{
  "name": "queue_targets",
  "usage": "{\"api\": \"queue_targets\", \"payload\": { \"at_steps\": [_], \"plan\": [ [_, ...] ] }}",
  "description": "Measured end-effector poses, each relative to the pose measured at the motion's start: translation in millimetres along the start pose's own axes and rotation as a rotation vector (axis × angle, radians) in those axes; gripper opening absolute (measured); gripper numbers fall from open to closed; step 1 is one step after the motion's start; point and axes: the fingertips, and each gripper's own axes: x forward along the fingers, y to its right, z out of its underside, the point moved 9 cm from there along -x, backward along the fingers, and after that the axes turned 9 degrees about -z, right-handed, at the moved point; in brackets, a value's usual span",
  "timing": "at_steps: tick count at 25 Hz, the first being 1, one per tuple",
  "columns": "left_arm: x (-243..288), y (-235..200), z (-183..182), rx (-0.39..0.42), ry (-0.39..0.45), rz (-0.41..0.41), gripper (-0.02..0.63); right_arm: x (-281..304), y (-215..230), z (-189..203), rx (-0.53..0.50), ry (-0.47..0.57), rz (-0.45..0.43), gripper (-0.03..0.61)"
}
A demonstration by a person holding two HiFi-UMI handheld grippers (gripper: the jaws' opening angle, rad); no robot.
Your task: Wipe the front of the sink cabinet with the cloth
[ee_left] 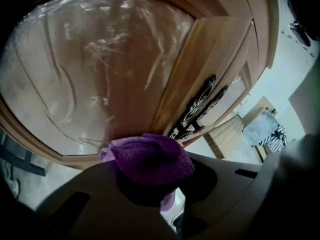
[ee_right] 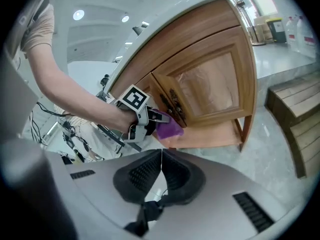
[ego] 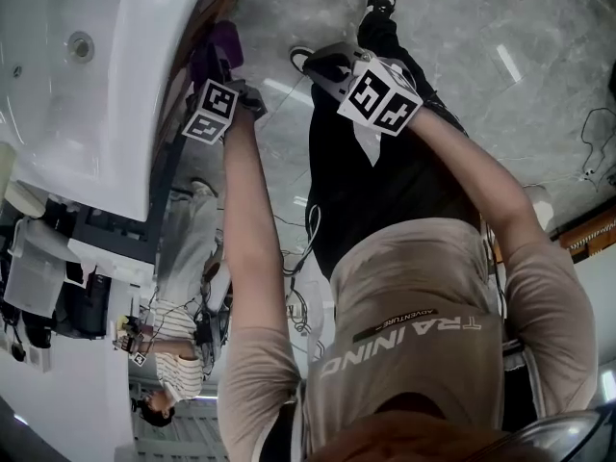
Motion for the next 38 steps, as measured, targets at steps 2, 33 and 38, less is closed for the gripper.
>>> {"api": "queue_targets", "payload": {
  "at_steps": [2, 33, 38],
  "plan": [
    [4, 11, -3, -0.020, 0.003, -0.015, 0.049, -12, 10, 5, 0.008, -0.002, 0.008, 0.012],
    [37, 134, -33, 0.050, 0.018, -0.052, 0.049, -96, 89, 20, 0.091, 0.051, 0.019, 0.012],
    [47, 162, -45, 0.029, 0.021, -0.046, 0.049, -112, 101, 24, 0.094, 0.055, 0.030, 0.012]
  ]
}}
